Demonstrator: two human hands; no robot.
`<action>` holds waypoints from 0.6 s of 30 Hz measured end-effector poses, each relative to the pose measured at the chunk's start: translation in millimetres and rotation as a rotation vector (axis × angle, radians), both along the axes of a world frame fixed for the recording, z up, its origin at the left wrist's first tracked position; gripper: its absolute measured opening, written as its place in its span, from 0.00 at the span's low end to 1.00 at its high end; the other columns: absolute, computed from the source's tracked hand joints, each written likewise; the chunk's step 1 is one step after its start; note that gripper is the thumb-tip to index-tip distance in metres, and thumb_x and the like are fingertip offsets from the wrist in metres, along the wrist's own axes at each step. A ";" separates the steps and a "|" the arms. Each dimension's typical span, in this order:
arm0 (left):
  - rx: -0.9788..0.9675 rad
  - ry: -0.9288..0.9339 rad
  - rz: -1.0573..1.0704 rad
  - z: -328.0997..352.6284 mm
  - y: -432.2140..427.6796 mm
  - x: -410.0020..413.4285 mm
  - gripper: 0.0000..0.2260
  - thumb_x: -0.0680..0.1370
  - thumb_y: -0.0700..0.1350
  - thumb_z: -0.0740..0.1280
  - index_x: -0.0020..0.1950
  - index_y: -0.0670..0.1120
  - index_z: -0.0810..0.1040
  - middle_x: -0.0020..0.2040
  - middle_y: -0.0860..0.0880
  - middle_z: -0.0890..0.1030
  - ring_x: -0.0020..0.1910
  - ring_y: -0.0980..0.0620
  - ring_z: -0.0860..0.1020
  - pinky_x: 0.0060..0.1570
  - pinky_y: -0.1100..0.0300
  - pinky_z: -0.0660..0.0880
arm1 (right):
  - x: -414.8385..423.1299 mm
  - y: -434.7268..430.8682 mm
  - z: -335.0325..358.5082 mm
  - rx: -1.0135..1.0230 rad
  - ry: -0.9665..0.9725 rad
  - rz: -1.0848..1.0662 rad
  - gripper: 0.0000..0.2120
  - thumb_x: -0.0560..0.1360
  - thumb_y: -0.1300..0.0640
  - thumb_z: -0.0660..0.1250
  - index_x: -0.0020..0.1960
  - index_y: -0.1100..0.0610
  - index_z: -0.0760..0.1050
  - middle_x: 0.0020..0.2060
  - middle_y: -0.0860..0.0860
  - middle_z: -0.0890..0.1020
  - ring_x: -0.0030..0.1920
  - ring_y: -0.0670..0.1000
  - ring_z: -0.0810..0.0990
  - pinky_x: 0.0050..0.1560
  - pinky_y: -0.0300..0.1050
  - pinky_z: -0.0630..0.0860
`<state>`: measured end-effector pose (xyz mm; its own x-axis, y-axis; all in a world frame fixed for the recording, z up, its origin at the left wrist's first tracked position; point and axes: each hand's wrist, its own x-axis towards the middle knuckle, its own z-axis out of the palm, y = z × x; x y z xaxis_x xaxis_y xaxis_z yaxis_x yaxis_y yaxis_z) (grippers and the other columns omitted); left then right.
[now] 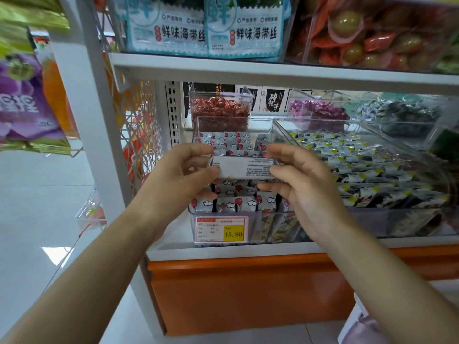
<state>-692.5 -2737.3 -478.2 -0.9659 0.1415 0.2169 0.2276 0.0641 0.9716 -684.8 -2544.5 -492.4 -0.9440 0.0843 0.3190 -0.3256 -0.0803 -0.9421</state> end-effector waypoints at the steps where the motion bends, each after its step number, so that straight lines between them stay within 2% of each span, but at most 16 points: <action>1: -0.028 0.023 -0.010 0.6 0.3 1.3 0.15 0.76 0.38 0.66 0.60 0.49 0.74 0.52 0.47 0.80 0.43 0.55 0.82 0.39 0.66 0.79 | 0.2 0.1 0.1 0.036 0.013 0.002 0.11 0.75 0.66 0.65 0.52 0.54 0.80 0.50 0.52 0.81 0.47 0.51 0.83 0.45 0.46 0.81; 5: -0.146 0.098 -0.027 3.2 0.2 4.0 0.16 0.75 0.38 0.68 0.58 0.55 0.76 0.54 0.51 0.79 0.41 0.54 0.83 0.44 0.62 0.80 | 1.1 0.1 -0.8 0.160 0.048 -0.080 0.06 0.72 0.59 0.70 0.46 0.50 0.83 0.43 0.47 0.84 0.49 0.51 0.82 0.54 0.56 0.78; 9: -0.229 0.141 -0.029 3.8 -0.1 4.1 0.15 0.73 0.40 0.70 0.54 0.57 0.78 0.51 0.52 0.80 0.43 0.52 0.82 0.43 0.63 0.80 | 0.9 -1.5 -1.2 0.161 0.051 -0.130 0.07 0.72 0.57 0.70 0.38 0.48 0.83 0.37 0.46 0.83 0.47 0.54 0.82 0.54 0.61 0.77; 11: -0.252 0.141 -0.034 2.7 0.4 3.9 0.13 0.72 0.42 0.70 0.53 0.57 0.78 0.51 0.51 0.80 0.46 0.51 0.81 0.46 0.58 0.80 | 0.4 -2.3 -1.7 0.175 0.069 -0.157 0.07 0.72 0.57 0.70 0.36 0.49 0.82 0.35 0.47 0.82 0.45 0.56 0.81 0.52 0.60 0.78; 12: -0.244 0.125 -0.040 2.6 0.9 4.0 0.11 0.72 0.44 0.70 0.52 0.57 0.78 0.51 0.50 0.80 0.46 0.51 0.81 0.48 0.55 0.80 | 0.3 -2.6 -2.0 0.198 0.089 -0.167 0.07 0.73 0.57 0.70 0.36 0.50 0.82 0.33 0.47 0.81 0.43 0.54 0.81 0.51 0.56 0.79; 13: -0.238 0.110 -0.040 2.4 1.5 4.7 0.10 0.71 0.46 0.70 0.51 0.55 0.78 0.50 0.50 0.80 0.46 0.51 0.81 0.49 0.53 0.79 | 1.1 -3.1 -1.9 0.235 0.117 -0.175 0.08 0.73 0.57 0.69 0.36 0.50 0.81 0.32 0.45 0.81 0.40 0.50 0.81 0.48 0.48 0.80; 15: -0.266 0.128 -0.005 2.3 2.5 5.0 0.07 0.71 0.49 0.69 0.48 0.52 0.78 0.47 0.49 0.81 0.45 0.51 0.80 0.49 0.53 0.79 | 2.8 -5.2 -1.4 0.318 0.173 -0.174 0.08 0.73 0.58 0.69 0.37 0.50 0.80 0.30 0.41 0.80 0.34 0.40 0.78 0.39 0.31 0.75; 18: -0.314 0.180 0.052 3.6 2.3 4.1 0.02 0.72 0.46 0.69 0.42 0.48 0.79 0.40 0.50 0.81 0.40 0.53 0.80 0.42 0.59 0.79 | 4.4 -7.5 -1.9 0.344 0.197 -0.145 0.07 0.74 0.60 0.69 0.39 0.51 0.80 0.28 0.38 0.79 0.32 0.36 0.77 0.34 0.27 0.72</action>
<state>-688.4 -2735.0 -474.5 -0.9239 0.1797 0.3379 0.3817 0.3694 0.8472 -680.3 -2552.0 -494.3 -0.8484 0.0692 0.5249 -0.4868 0.2878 -0.8248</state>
